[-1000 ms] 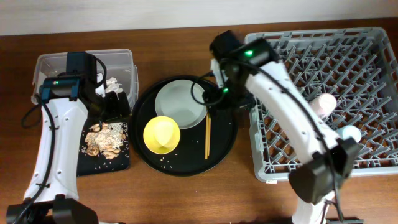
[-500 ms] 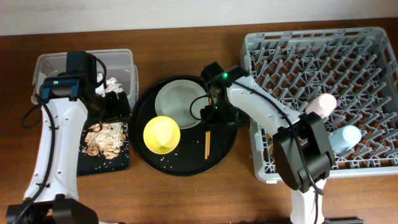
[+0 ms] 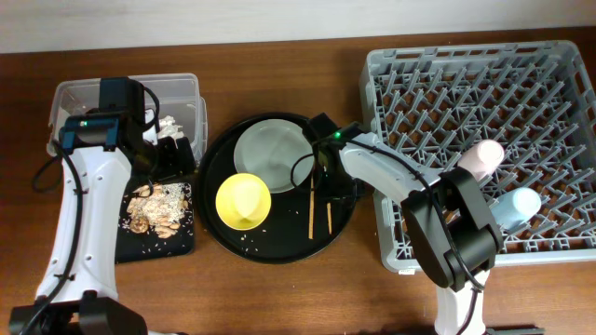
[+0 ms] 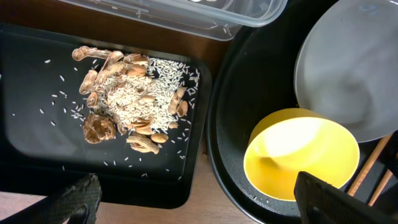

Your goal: Sort waste into correct bins and load items into the dishwasher rack

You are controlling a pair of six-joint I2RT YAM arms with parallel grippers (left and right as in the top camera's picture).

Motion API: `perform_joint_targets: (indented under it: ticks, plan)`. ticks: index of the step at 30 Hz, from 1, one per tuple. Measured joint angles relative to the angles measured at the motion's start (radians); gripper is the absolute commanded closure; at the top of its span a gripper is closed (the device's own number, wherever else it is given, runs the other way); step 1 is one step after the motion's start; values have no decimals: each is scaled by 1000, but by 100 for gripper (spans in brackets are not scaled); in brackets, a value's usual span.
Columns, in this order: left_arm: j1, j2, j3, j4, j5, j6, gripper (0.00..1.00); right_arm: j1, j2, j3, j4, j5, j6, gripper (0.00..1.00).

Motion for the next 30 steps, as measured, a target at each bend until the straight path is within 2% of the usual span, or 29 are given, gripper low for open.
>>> perform_joint_targets:
  ticks: [2, 5, 10, 12, 14, 15, 17, 18, 20, 24, 30]
  plan:
    - [0, 0, 0, 0, 0, 0, 1, 1, 0, -3, -33, 1, 3, 86]
    - [0, 0, 0, 0, 0, 0, 1, 1, 0, -7, -63, -14, 7, 96]
    - [0, 0, 0, 0, 0, 0, 1, 0, -7, 10, -144, -24, -8, 96]
    - [0, 0, 0, 0, 0, 0, 1, -9, -89, 63, -213, -21, -36, 96]
    - [0, 0, 0, 1, 1, 0, 1, -74, -237, 145, -277, -18, -90, 96]
    - [0, 0, 0, 0, 0, 0, 1, -150, -330, 187, -300, -14, -142, 96]
    - [0, 0, 0, 1, 1, 0, 1, -251, -399, 207, -330, -8, -217, 96]
    - [0, 0, 0, 3, 0, 0, 1, -348, -390, 205, -355, -3, -285, 96]
    - [0, 0, 0, 4, 1, 0, 1, -436, -347, 190, -373, -2, -373, 95]
    - [0, 0, 0, 5, 0, 0, 1, -431, -200, 152, -341, -14, -432, 94]
    - [0, 0, 0, 6, 0, 0, 1, -422, -196, 114, -316, -26, -443, 89]
